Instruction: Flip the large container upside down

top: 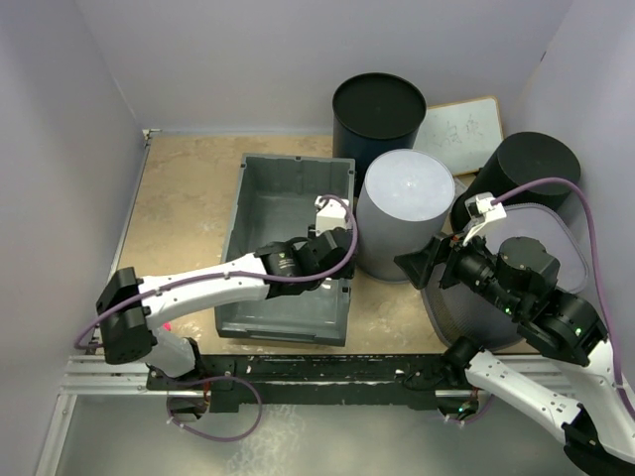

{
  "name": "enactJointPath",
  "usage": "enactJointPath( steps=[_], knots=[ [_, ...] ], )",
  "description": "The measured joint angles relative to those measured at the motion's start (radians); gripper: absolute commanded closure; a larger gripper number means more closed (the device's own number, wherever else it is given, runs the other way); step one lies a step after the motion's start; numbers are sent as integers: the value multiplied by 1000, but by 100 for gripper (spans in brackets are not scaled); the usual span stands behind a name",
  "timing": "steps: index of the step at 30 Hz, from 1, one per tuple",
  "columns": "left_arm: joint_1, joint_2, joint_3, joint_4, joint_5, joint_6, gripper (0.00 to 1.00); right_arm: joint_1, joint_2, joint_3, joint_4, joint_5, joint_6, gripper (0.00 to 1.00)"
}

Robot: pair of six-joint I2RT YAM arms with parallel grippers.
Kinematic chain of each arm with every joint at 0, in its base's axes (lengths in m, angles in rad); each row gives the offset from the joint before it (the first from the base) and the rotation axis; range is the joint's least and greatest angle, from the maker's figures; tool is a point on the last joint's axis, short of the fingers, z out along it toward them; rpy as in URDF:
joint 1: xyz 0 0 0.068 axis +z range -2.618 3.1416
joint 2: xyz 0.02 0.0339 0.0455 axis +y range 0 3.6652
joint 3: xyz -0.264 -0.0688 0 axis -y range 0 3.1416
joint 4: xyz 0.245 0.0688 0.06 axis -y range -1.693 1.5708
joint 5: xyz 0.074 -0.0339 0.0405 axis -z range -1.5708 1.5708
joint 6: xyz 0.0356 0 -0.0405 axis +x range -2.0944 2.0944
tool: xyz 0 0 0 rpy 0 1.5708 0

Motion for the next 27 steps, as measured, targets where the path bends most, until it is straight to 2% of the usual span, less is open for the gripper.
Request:
enactJointPath(
  steps=[2, 7, 16, 27],
  knots=[
    [-3, 37, 4, 10, -23, -2, 65, 0, 0, 0, 0, 0, 0, 12],
    [-6, 123, 40, 39, -35, -2, 99, 0, 0, 0, -3, 0, 0, 12],
    [5, 102, 66, -39, -36, -31, 100, 0, -23, 2, -23, 11, 0, 11],
    [68, -239, 68, -64, 57, -142, 100, 0, -29, 2, -19, 18, 0, 11]
  ],
)
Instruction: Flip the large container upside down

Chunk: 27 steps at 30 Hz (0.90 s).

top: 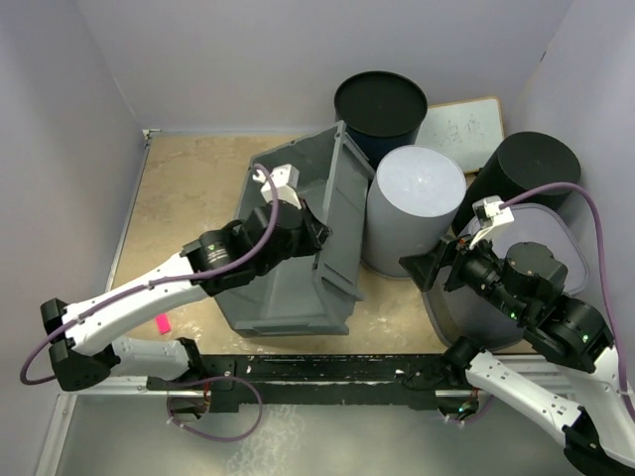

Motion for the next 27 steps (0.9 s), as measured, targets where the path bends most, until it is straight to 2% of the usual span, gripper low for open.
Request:
enactJointPath(
  steps=[3, 8, 12, 27],
  knots=[
    [35, -43, -11, 39, 55, -26, 100, 0, 0, 0, 2, 0, 0, 12],
    [124, -122, -133, 191, 175, -79, 100, 0, -2, 0, 1, 0, 0, 11],
    [158, -171, -208, 268, 201, -122, 100, 0, -6, 0, 0, 0, 0, 11],
    [159, -406, -272, 138, 78, -157, 100, 0, -8, 0, 1, -12, 0, 12]
  ],
)
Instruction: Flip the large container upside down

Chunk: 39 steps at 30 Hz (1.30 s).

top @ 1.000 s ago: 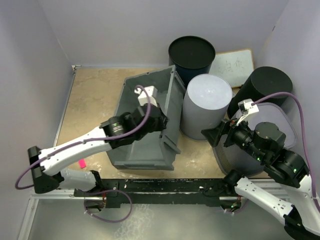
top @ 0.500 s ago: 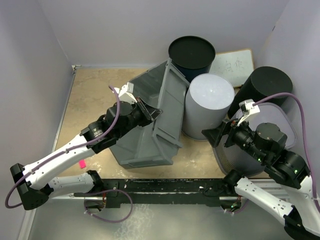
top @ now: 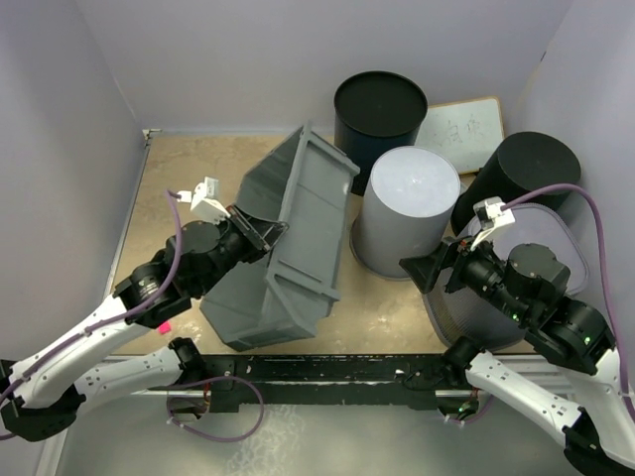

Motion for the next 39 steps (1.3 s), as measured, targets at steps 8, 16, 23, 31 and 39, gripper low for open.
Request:
enactJointPath(
  steps=[8, 16, 23, 31, 39],
  knots=[
    [0, -88, 0, -123, -125, 0, 100, 0, -1, 0, 0, -7, 6, 12],
    [3, -192, -20, -228, -232, -17, 100, 0, 0, 0, 2, -8, 6, 12],
    [5, -175, -22, -216, -229, -18, 100, 0, 1, 0, 16, -15, 6, 12],
    [6, -77, -24, -102, -177, -18, 100, 0, 0, 0, 14, -14, 6, 12],
    [7, 90, -3, 84, -74, -34, 100, 0, -5, 0, 14, -14, 8, 12]
  ],
)
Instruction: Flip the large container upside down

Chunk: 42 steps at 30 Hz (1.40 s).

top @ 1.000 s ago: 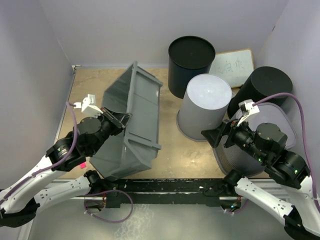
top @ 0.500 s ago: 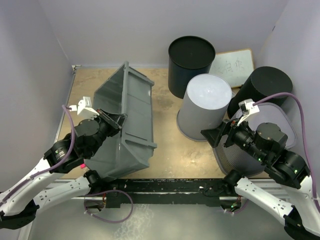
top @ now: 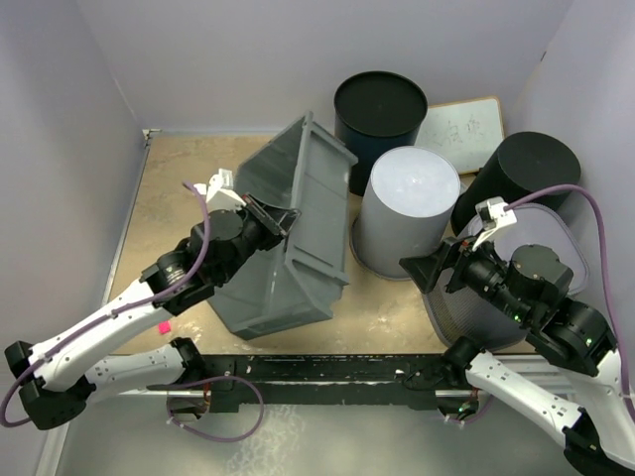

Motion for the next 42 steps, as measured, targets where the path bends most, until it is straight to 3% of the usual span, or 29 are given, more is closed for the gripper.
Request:
enactJointPath(
  steps=[6, 13, 19, 28, 34, 42],
  knots=[
    [7, 39, -5, 109, 53, -62, 100, 0, -3, 0, -1, 1, 3, 11],
    [51, -115, -142, 154, 21, -156, 100, 0, -4, 0, -8, 8, 3, 11],
    [72, -259, -211, 85, -80, -202, 100, 0, 1, 0, -6, 7, 3, 11],
    [76, -608, -371, -39, -249, -342, 100, 0, 14, 0, -3, 5, 3, 11],
    [76, -668, -374, -146, -294, -388, 100, 0, 31, 0, 8, -6, 3, 11],
    [77, -656, -330, -333, -365, -412, 56, 0, 42, 0, 16, -19, 3, 11]
  ],
)
